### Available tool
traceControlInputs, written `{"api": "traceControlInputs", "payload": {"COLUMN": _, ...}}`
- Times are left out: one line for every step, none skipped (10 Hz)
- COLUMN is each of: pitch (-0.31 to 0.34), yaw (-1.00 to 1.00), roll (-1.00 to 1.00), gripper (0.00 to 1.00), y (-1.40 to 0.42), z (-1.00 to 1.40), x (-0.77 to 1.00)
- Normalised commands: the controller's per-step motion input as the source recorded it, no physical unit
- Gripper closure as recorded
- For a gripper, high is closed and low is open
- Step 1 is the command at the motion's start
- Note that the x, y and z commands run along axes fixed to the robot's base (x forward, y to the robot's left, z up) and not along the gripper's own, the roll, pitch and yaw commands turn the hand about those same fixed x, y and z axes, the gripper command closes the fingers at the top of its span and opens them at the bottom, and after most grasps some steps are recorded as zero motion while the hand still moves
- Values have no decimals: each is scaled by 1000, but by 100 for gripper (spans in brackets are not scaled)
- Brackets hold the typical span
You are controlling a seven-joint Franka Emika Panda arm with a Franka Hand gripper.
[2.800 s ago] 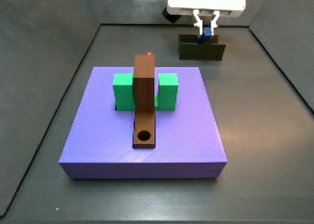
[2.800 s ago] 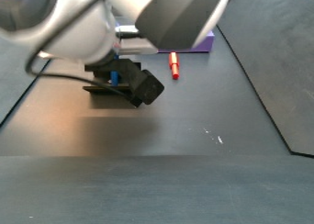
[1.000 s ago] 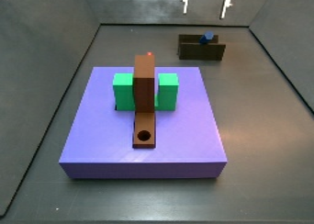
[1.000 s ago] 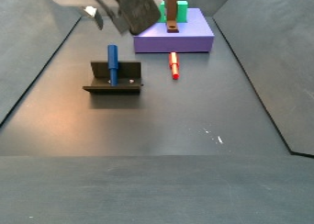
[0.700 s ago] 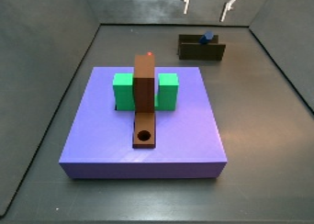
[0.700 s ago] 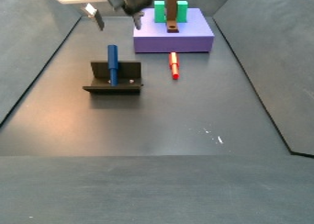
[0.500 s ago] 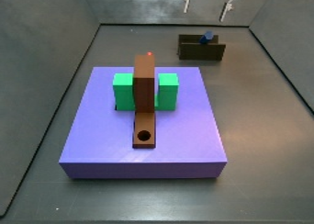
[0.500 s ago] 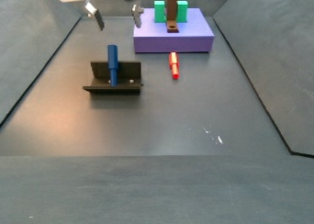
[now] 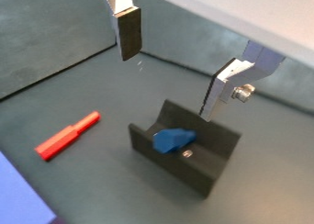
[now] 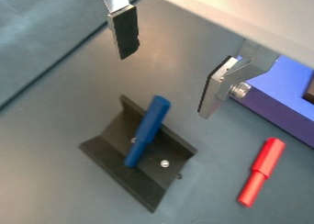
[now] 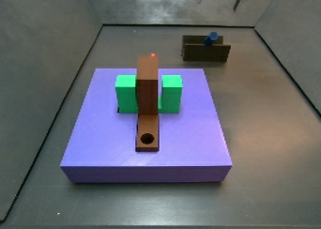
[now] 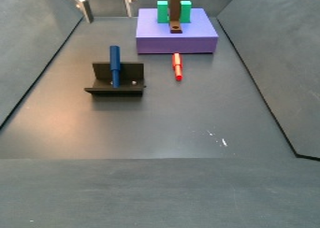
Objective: Pick up the blue object. Move up. Place the blue object on the fixture. Regrasp the blue object. Move to above the board. Insert the blue object.
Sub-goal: Regrasp the blue object.
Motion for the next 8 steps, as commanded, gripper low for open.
{"api": "traceControlInputs", "payload": {"pitch": -29, "yaw": 274, "roll": 566, "gripper": 0, "y": -17, "z": 206, "x": 437}}
{"api": "traceControlInputs", "payload": {"pitch": -74, "yaw": 291, "roll": 571, "gripper": 0, "y": -20, "z": 186, "x": 437}}
{"api": "traceControlInputs", "payload": {"pitch": -83, "yaw": 314, "roll": 603, "gripper": 0, "y": -26, "z": 154, "x": 406}}
{"api": "traceControlInputs", "payload": {"pitch": 0, "yaw": 397, "roll": 714, "gripper": 0, "y": -31, "z": 60, "x": 426}}
{"api": "traceControlInputs", "payload": {"pitch": 0, "yaw": 417, "roll": 726, "gripper": 0, "y": -54, "z": 6, "x": 494}}
{"api": "traceControlInputs", "payload": {"pitch": 0, "yaw": 414, "roll": 786, "gripper": 0, "y": -54, "z": 0, "x": 474}}
{"api": "traceControlInputs", "payload": {"pitch": 40, "yaw": 417, "roll": 846, "gripper": 0, "y": -129, "z": 0, "x": 449}}
{"api": "traceControlInputs", "payload": {"pitch": 131, "yaw": 397, "roll": 660, "gripper": 0, "y": -174, "z": -177, "x": 349}}
